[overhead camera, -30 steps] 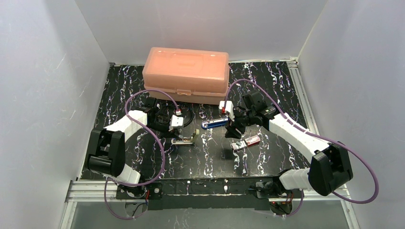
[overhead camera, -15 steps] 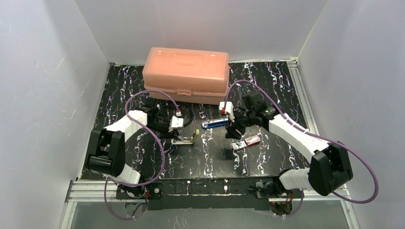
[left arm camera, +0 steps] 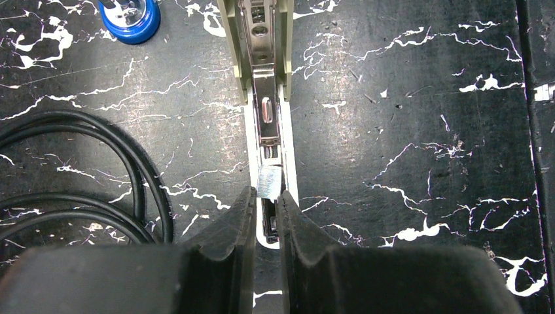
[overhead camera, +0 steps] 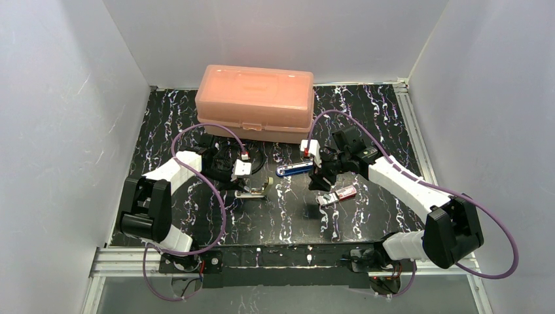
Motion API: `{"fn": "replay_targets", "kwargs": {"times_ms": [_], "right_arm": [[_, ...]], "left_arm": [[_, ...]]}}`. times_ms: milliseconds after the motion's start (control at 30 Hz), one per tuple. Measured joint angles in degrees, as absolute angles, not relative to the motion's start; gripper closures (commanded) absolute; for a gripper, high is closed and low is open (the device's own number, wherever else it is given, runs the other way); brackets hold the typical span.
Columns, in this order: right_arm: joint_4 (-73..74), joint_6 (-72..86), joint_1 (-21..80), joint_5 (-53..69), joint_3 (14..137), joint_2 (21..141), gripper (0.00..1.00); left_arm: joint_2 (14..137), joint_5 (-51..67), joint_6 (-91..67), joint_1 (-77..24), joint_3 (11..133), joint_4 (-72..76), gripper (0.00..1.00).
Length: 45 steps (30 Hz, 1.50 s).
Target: Load the staples into the stapler
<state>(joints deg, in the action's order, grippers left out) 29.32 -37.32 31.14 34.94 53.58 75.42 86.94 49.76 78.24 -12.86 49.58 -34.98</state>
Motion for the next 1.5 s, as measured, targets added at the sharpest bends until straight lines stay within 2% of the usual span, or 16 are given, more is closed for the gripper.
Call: {"fn": "replay_targets", "kwargs": {"times_ms": [1500], "right_arm": [[28.88, -37.5, 31.14, 34.92, 53.34, 75.46, 0.38]], "left_arm": [[85.23, 47.9, 72.93, -14.06, 48.75, -32.99, 1.0]]}}
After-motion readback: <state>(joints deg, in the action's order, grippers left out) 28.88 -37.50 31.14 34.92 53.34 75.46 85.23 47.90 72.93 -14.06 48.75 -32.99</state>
